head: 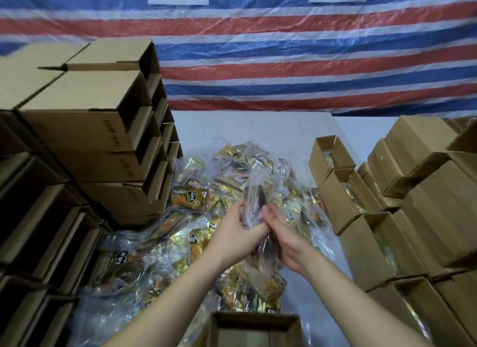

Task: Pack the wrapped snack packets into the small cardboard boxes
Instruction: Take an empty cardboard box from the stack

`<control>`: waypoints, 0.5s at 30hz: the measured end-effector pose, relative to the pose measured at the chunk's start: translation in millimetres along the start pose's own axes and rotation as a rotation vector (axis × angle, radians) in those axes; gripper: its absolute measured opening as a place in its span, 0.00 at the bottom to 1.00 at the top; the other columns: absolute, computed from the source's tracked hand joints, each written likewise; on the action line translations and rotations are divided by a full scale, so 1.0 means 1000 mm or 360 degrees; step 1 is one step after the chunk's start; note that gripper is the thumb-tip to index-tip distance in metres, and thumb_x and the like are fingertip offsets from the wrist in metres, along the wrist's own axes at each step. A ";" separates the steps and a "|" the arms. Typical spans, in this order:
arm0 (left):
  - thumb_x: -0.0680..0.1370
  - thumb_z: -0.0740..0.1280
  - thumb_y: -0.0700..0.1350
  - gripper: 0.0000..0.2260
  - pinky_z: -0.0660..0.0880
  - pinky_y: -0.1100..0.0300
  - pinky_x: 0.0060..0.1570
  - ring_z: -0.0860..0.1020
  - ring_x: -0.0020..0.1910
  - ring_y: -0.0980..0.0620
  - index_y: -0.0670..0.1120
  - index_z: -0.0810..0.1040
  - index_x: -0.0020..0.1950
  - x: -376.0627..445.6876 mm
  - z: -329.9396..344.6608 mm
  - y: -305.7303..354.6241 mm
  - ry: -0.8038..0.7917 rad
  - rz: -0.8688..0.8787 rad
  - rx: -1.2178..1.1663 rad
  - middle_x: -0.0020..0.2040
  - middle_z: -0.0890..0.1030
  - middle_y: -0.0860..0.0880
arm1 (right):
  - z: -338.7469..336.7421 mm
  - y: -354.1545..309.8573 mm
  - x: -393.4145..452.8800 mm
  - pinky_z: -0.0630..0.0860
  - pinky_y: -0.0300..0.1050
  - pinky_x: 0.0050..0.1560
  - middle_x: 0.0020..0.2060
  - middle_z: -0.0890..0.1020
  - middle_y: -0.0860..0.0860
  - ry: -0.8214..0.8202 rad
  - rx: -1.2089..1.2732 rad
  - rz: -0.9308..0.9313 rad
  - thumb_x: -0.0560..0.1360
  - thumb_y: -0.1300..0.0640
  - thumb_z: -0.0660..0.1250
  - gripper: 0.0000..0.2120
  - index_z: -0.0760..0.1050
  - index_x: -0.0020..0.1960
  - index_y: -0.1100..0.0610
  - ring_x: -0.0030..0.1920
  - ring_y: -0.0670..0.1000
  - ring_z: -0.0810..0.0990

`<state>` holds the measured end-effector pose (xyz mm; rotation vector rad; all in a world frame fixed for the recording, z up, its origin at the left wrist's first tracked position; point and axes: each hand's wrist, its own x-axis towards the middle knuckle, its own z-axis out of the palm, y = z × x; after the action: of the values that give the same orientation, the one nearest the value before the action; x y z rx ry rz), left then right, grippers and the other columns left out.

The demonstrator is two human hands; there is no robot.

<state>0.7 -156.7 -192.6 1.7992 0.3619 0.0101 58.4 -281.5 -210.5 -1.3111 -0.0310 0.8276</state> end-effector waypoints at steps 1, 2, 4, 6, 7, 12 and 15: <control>0.70 0.70 0.59 0.12 0.81 0.58 0.42 0.82 0.41 0.60 0.59 0.76 0.50 -0.001 0.002 0.009 0.0030 0.0078 0.0058 0.44 0.83 0.57 | 0.004 -0.006 0.000 0.81 0.45 0.44 0.58 0.84 0.53 -0.0047 0.0138 0.0012 0.65 0.41 0.71 0.36 0.69 0.71 0.49 0.52 0.52 0.85; 0.71 0.68 0.58 0.10 0.81 0.56 0.44 0.81 0.42 0.58 0.56 0.77 0.49 -0.002 0.002 0.016 0.0062 0.0170 0.0143 0.43 0.82 0.55 | 0.007 -0.011 -0.002 0.82 0.46 0.42 0.53 0.85 0.54 -0.0098 0.0256 0.0040 0.67 0.43 0.71 0.33 0.71 0.69 0.52 0.50 0.53 0.86; 0.71 0.65 0.58 0.07 0.76 0.56 0.48 0.77 0.47 0.56 0.56 0.75 0.44 -0.004 0.000 0.023 0.0077 0.0355 0.0386 0.44 0.79 0.56 | 0.007 -0.017 -0.008 0.82 0.47 0.40 0.50 0.86 0.56 -0.0194 0.0341 0.0055 0.70 0.47 0.71 0.29 0.71 0.69 0.56 0.48 0.54 0.86; 0.70 0.62 0.58 0.07 0.72 0.55 0.55 0.70 0.55 0.54 0.57 0.72 0.43 -0.006 -0.003 0.026 -0.0003 0.0396 0.0641 0.48 0.77 0.55 | 0.004 -0.019 -0.011 0.82 0.47 0.40 0.50 0.86 0.58 -0.0243 0.0272 0.0009 0.70 0.51 0.74 0.30 0.71 0.69 0.57 0.47 0.55 0.86; 0.70 0.61 0.58 0.08 0.70 0.54 0.60 0.68 0.59 0.52 0.57 0.72 0.45 -0.006 -0.006 0.027 -0.0062 0.0369 0.0763 0.51 0.76 0.52 | 0.002 -0.018 -0.012 0.82 0.48 0.41 0.50 0.85 0.59 -0.0236 0.0206 -0.0025 0.69 0.53 0.74 0.30 0.71 0.69 0.57 0.48 0.56 0.86; 0.71 0.67 0.69 0.39 0.51 0.57 0.76 0.52 0.77 0.59 0.57 0.60 0.78 -0.012 -0.032 0.027 -0.0678 0.0356 0.0796 0.79 0.58 0.57 | -0.007 -0.018 -0.021 0.82 0.51 0.45 0.54 0.84 0.59 -0.0199 0.0220 -0.0172 0.64 0.50 0.76 0.28 0.80 0.62 0.57 0.51 0.57 0.84; 0.70 0.65 0.72 0.42 0.58 0.56 0.75 0.59 0.75 0.61 0.62 0.53 0.79 -0.024 -0.056 0.002 -0.0812 0.0132 0.0620 0.79 0.56 0.61 | -0.029 -0.020 -0.027 0.83 0.50 0.43 0.46 0.86 0.58 -0.0225 0.0321 -0.0215 0.67 0.48 0.72 0.17 0.86 0.51 0.57 0.44 0.55 0.85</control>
<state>-33.0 -110.6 -171.6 2.1155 -0.0851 -0.4815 62.7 -320.8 -191.0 -1.0480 -0.1429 0.7851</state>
